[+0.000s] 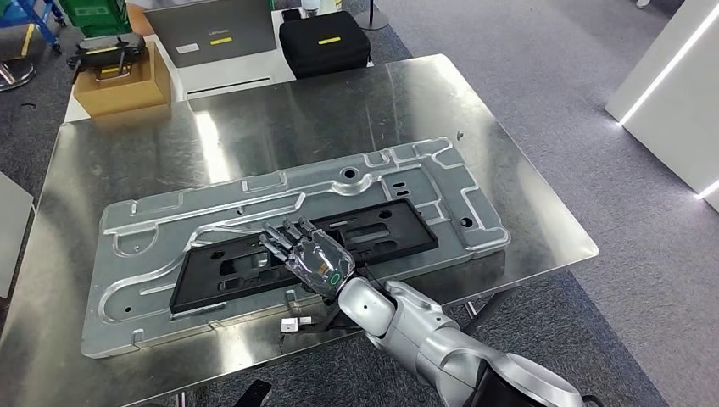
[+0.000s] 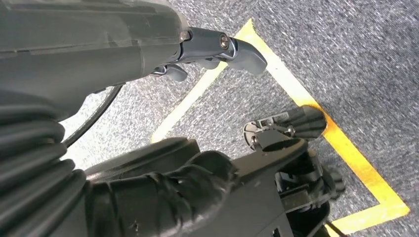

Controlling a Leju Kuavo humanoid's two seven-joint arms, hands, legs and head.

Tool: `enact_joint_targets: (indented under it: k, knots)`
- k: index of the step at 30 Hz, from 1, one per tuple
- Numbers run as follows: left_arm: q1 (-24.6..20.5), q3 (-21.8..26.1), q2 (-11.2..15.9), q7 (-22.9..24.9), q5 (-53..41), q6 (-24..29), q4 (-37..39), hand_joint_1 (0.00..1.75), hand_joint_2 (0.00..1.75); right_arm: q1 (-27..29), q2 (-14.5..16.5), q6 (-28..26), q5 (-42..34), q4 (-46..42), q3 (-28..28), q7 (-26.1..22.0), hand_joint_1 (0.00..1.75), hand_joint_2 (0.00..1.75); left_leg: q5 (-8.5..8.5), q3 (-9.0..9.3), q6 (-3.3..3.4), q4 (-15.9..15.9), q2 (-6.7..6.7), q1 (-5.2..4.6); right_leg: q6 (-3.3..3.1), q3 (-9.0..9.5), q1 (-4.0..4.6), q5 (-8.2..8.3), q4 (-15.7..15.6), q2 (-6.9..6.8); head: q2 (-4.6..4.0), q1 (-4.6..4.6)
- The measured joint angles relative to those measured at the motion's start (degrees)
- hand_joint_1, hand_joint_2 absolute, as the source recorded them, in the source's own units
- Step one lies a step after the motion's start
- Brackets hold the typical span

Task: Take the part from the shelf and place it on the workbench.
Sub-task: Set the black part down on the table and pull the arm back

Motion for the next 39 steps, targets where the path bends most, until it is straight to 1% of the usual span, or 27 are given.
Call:
enact_joint_targets:
  k: [1,2,3,5,6,7,10,12,14,15,16,17,19,21,22,25,26,27,29,30,31,32,33,34,36,37,39]
  knots:
    - [0.0,0.0,0.0,0.0,0.1,0.0,0.0,0.00,0.00,-0.1,0.0,0.1,0.0,0.2,-0.2,0.0,0.00,0.00,-0.04,0.02,-0.02,0.1,-0.03,0.00,0.03,-0.36,-0.04,0.40,0.6,-0.01,0.00,-0.01]
    - [0.0,0.0,0.1,0.0,0.1,0.0,0.0,0.00,0.00,-0.1,0.0,0.1,0.0,0.4,-0.4,-0.1,0.00,0.00,-0.10,0.06,-0.08,0.1,-0.08,0.01,0.00,0.43,-0.09,1.82,-1.0,-0.02,0.00,0.00]
    - [0.0,0.0,0.1,0.0,0.1,-0.1,0.0,0.00,0.00,-0.2,0.1,0.2,0.0,0.6,-0.5,-0.1,0.00,0.00,-0.20,0.10,-0.20,0.3,-0.14,0.01,-0.10,2.17,-0.14,3.84,-4.6,-0.03,0.00,-0.01]
    - [0.0,0.0,0.1,0.0,0.2,-0.1,0.0,0.00,0.00,-0.4,0.3,0.5,0.0,0.8,-0.6,-0.2,0.00,0.00,-0.53,-0.01,-0.64,0.8,-0.24,-0.14,-0.47,5.70,-0.10,6.47,-11.8,-0.01,0.00,-0.02]
    - [0.0,0.0,0.1,0.0,0.2,-0.1,0.0,0.00,0.00,-0.4,0.4,0.7,0.0,0.9,-0.6,-0.3,0.00,0.00,-0.67,-0.10,-0.90,1.0,-0.27,-0.25,-0.70,6.62,-0.03,6.91,-13.8,0.03,0.00,-0.03]
    - [0.0,0.0,0.1,0.0,0.2,-0.1,0.0,0.00,0.00,-0.4,0.5,0.8,0.0,1.0,-0.6,-0.3,0.00,0.00,-0.74,-0.18,-1.18,1.0,-0.28,-0.31,-0.95,6.87,0.11,6.80,-14.4,0.08,0.00,-0.03]
    - [0.0,0.1,0.1,0.1,0.6,-0.1,0.0,0.00,0.00,-0.4,0.7,1.1,0.0,1.5,-0.7,-0.2,0.00,0.00,-1.17,-0.40,-2.05,1.4,-0.23,-0.11,-1.94,6.97,0.12,7.18,-14.8,0.10,0.00,-0.04]
    - [0.0,0.1,0.1,0.6,1.0,0.1,0.0,0.00,0.00,-0.4,0.9,1.1,0.1,1.7,-0.8,0.0,0.00,0.00,-3.55,-1.88,-2.56,4.9,-0.18,0.03,-2.53,7.11,-0.11,7.50,-15.2,-0.03,0.00,-0.09]
    - [0.1,0.2,0.2,1.1,1.3,0.4,0.0,0.00,0.00,-0.4,1.0,1.1,0.2,1.9,-0.9,0.1,0.00,0.00,-7.47,-5.03,-2.91,12.1,-0.18,0.09,-2.78,7.00,-0.05,7.64,-15.1,-0.17,0.00,-0.11]
    - [0.1,0.3,0.2,1.2,1.5,0.5,0.0,0.00,0.00,-0.3,1.0,1.1,0.2,2.0,-1.0,0.1,0.00,0.00,-8.80,-6.44,-3.01,15.4,-0.18,0.11,-2.82,6.92,0.00,7.67,-15.1,-0.21,0.00,-0.11]
    - [0.2,0.4,0.2,1.3,1.6,0.6,0.0,0.00,0.00,-0.3,1.1,1.1,0.2,2.1,-1.1,0.1,0.00,0.00,-9.02,-7.00,-3.05,16.8,-0.17,0.11,-2.83,6.85,0.03,7.69,-15.1,-0.24,0.00,-0.11]
    - [0.2,0.4,0.2,1.3,1.7,0.6,0.0,0.00,0.00,-0.2,1.1,1.1,0.3,2.2,-1.2,0.1,0.00,0.00,-8.11,-6.47,-3.02,16.1,-0.17,0.11,-2.83,6.80,0.03,7.69,-15.0,-0.24,0.00,-0.11]
    - [0.2,0.5,0.2,1.4,1.8,0.7,0.0,0.00,0.00,-0.3,1.1,1.1,0.3,2.4,-1.7,0.1,0.00,0.00,-4.40,-2.68,-2.75,8.9,-0.16,0.11,-2.78,6.76,0.03,7.71,-14.8,-0.23,0.00,-0.11]
    - [0.0,0.5,0.2,1.4,1.9,0.7,0.0,0.00,0.00,-0.4,1.3,1.1,0.3,2.4,-2.0,0.1,0.00,0.00,-2.04,0.54,-2.35,2.4,-0.21,-0.09,-2.41,6.55,0.19,7.87,-14.6,-0.17,0.00,-0.10]
    - [0.0,0.5,0.2,1.4,1.9,0.7,0.0,0.00,0.00,-0.4,1.3,1.1,0.3,2.4,-2.1,0.1,0.00,0.00,-1.77,0.96,-2.11,1.3,-0.26,-0.22,-2.09,6.39,0.24,8.05,-14.6,-0.15,0.00,-0.10]
    - [0.0,0.6,0.3,1.5,2.2,0.7,0.0,0.00,0.00,-0.4,1.5,1.1,0.3,2.5,-2.5,0.1,0.00,0.00,-0.86,0.59,-1.11,0.9,-0.26,-0.26,-0.96,5.98,0.21,8.31,-14.6,-0.09,0.00,-0.09]
    - [0.0,0.6,0.3,1.5,2.3,0.7,0.0,0.00,0.00,-0.4,1.5,1.1,0.3,2.5,-2.7,0.1,0.00,0.00,-0.41,0.39,-0.65,0.6,-0.17,-0.16,-0.64,5.62,0.19,7.35,-13.8,-0.07,0.00,-0.05]
    - [0.0,0.6,0.3,1.5,2.3,0.7,0.0,0.00,0.00,-0.5,1.5,1.1,0.3,2.6,-2.9,0.1,0.00,0.00,0.08,0.09,-0.22,0.3,-0.08,-0.07,-0.39,4.87,0.18,5.55,-11.9,-0.06,0.00,-0.04]
    - [-0.1,0.6,0.4,1.6,2.4,0.6,0.0,0.00,0.00,-0.4,1.5,1.3,0.3,2.6,-3.2,0.1,0.00,0.00,0.87,-0.88,0.31,0.3,0.06,-0.18,-0.06,2.57,0.09,0.54,-5.1,-0.08,0.00,0.01]
    - [-0.1,0.6,0.4,1.6,2.4,0.6,0.0,0.00,0.00,-0.4,1.5,1.4,0.3,2.6,-3.3,0.1,0.00,0.00,1.24,-1.47,0.39,0.3,0.10,-0.27,0.03,1.57,0.06,-1.33,-1.7,-0.09,0.00,-0.01]
    - [-0.1,0.6,0.4,1.7,2.4,0.5,0.0,0.00,0.00,-0.3,1.5,1.5,0.3,2.7,-3.3,0.1,0.00,0.00,1.63,-2.09,0.41,0.4,0.13,-0.35,0.06,1.27,0.04,-2.13,0.5,-0.09,0.00,-0.01]
    - [-0.1,0.6,0.4,1.8,2.4,0.4,0.0,0.00,0.00,-0.3,1.5,1.6,0.3,2.7,-3.3,0.1,0.00,0.00,2.03,-2.73,0.38,0.5,0.15,-0.42,0.01,1.96,0.04,-1.80,0.6,-0.09,0.00,-0.01]
    - [0.0,0.6,0.4,1.8,2.4,0.4,0.0,0.00,0.00,-0.3,1.5,1.7,0.3,2.7,-3.3,0.1,0.00,0.00,2.42,-3.36,0.32,0.7,0.14,-0.47,-0.13,3.68,0.05,-0.61,-1.3,-0.09,0.00,-0.01]
    - [0.0,0.6,0.4,1.8,2.4,0.3,0.0,0.00,0.00,-0.3,1.5,1.7,0.3,2.7,-3.3,0.1,0.00,0.00,2.79,-3.95,0.22,0.9,0.10,-0.52,-0.39,6.30,0.08,0.91,-4.8,-0.09,0.00,-0.01]
    - [0.0,0.6,0.4,1.8,2.4,0.3,0.0,0.00,0.00,-0.4,1.6,1.8,0.3,2.7,-3.3,0.1,0.00,0.00,3.58,-4.80,-0.14,1.1,0.05,-0.58,-1.02,11.06,0.34,2.23,-12.2,-0.07,0.00,-0.03]
    - [0.0,0.6,0.4,1.8,2.4,0.2,0.0,0.00,0.00,-0.5,1.6,1.8,0.3,2.7,-3.4,0.1,0.00,0.00,3.97,-4.99,-0.44,1.1,0.04,-0.55,-1.27,12.28,0.56,2.41,-14.4,-0.05,0.00,-0.03]
    - [0.0,0.6,0.4,1.8,2.4,0.2,0.0,0.00,0.00,-0.5,1.6,1.8,0.3,2.7,-3.4,0.1,0.00,0.00,4.83,-5.09,-1.15,0.9,0.06,-0.37,-1.65,12.32,1.00,2.95,-15.3,-0.01,0.00,-0.02]
